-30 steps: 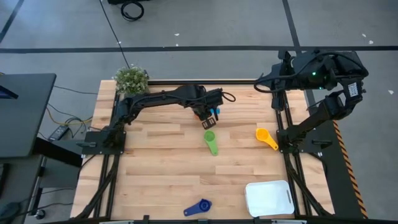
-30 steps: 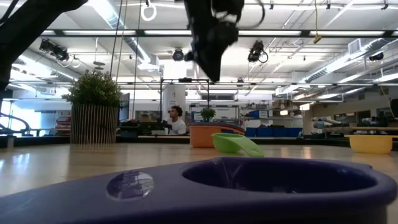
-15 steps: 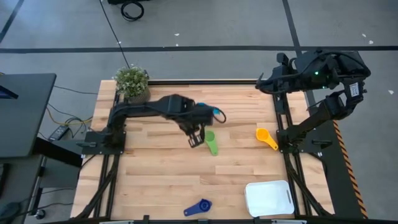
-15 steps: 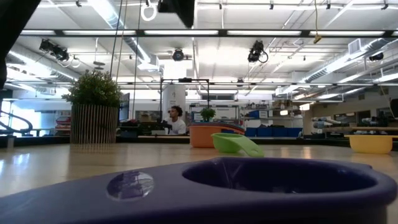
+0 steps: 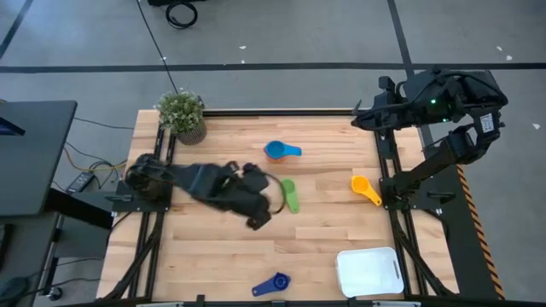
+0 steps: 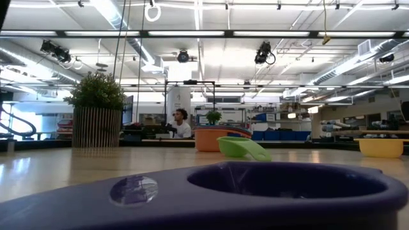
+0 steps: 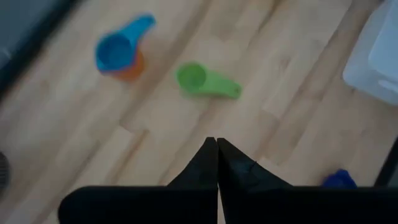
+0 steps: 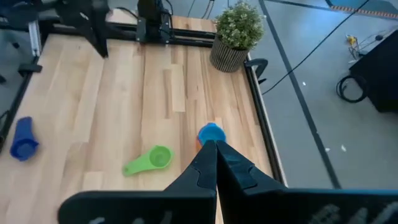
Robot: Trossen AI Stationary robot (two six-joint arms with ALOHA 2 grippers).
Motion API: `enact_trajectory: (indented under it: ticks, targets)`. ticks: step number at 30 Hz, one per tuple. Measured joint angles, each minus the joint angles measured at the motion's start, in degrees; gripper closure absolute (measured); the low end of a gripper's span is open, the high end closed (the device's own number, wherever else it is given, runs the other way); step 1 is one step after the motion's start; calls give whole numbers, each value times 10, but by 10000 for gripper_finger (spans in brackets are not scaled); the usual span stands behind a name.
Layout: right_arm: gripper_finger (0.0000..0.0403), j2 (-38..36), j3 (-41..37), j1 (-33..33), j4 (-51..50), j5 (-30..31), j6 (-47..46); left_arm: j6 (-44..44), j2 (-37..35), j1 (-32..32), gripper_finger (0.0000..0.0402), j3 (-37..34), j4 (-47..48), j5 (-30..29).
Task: Nest measuring cups in basket
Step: Stack the yellow measuring cup on top of the light blue measuring cup
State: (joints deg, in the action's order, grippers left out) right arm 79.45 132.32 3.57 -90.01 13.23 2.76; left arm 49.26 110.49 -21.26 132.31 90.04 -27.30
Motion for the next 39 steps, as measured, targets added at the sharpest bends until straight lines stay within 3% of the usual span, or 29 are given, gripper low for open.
enact_trajectory:
  ticks: [6,13,22,31,34,39]
  targets:
    - [401,-54,-80,0,1,5,-116,43,-52,-77,400,0,0,-121]
    - [401,-121,-236,0,-1,2,-229,71,-85,-144,400,0,0,-195]
    - [362,-155,-369,0,1,1,-250,71,-86,-155,400,0,0,-203]
    - [287,-158,-504,-30,0,4,-238,71,-86,-156,400,0,0,-199]
    - [264,-158,-555,-48,1,-27,-240,72,-86,-156,400,0,0,-194]
    - [249,-158,-641,-77,9,-63,-360,72,-86,-156,400,0,0,-194]
